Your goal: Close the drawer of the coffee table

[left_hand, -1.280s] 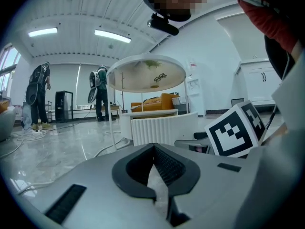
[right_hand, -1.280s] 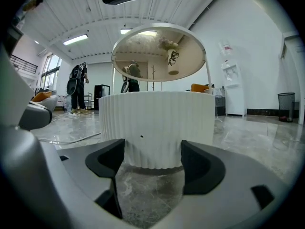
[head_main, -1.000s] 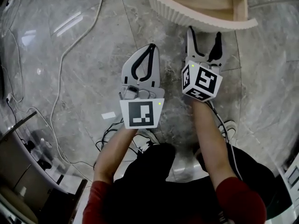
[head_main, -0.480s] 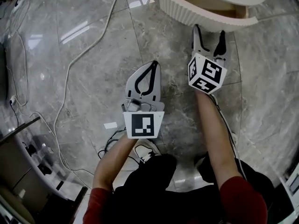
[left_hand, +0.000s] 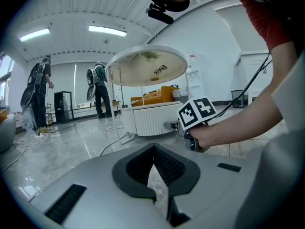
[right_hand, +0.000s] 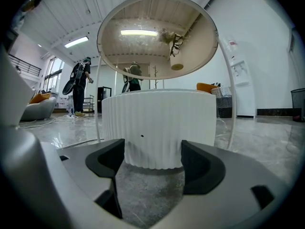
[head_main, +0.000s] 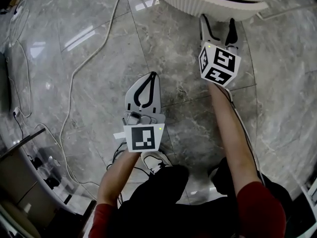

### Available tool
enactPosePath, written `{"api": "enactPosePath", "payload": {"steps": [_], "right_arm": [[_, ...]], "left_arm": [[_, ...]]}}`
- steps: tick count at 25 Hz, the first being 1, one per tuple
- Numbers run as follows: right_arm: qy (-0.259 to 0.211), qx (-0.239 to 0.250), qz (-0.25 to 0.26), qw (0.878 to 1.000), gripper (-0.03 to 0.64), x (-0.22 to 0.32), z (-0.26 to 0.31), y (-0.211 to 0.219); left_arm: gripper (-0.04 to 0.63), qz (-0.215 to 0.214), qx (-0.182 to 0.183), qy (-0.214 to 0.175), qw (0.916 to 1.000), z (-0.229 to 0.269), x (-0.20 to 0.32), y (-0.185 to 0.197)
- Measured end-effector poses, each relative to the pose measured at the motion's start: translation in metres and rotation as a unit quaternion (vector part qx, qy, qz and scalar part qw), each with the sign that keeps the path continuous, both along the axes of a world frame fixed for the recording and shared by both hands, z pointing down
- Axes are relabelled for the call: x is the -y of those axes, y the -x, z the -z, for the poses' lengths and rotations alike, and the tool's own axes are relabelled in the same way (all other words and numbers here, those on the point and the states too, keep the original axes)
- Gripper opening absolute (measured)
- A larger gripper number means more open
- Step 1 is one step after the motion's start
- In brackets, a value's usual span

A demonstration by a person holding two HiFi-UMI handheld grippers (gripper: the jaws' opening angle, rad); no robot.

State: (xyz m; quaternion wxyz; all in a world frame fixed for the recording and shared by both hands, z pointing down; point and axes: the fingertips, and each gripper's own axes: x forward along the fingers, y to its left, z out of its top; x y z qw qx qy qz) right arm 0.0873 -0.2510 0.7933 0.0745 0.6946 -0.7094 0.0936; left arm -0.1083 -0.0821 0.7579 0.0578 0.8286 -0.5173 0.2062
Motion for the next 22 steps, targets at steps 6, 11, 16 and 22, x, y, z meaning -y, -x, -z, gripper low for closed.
{"api": "enactPosePath", "payload": {"steps": [6, 11, 16, 22], "right_arm": [[0.008, 0.02, 0.001, 1.0, 0.351, 0.016, 0.0, -0.002], [0.023, 0.03, 0.007, 0.999, 0.351, 0.029, -0.001, -0.005], [0.026, 0.027, -0.002, 0.999, 0.351, 0.031, 0.0, -0.008], [0.028, 0.021, -0.003, 0.999, 0.351, 0.033, 0.0, -0.007]], "left_arm": [[0.014, 0.0, -0.004, 0.001, 1.0, 0.0, -0.001, -0.002], [0.014, 0.001, -0.003, -0.003, 1.0, -0.001, 0.001, 0.003], [0.014, 0.006, 0.0, 0.002, 1.0, -0.005, 0.0, 0.006], [0.014, 0.0, 0.004, 0.001, 1.0, -0.005, 0.002, 0.003]]}}
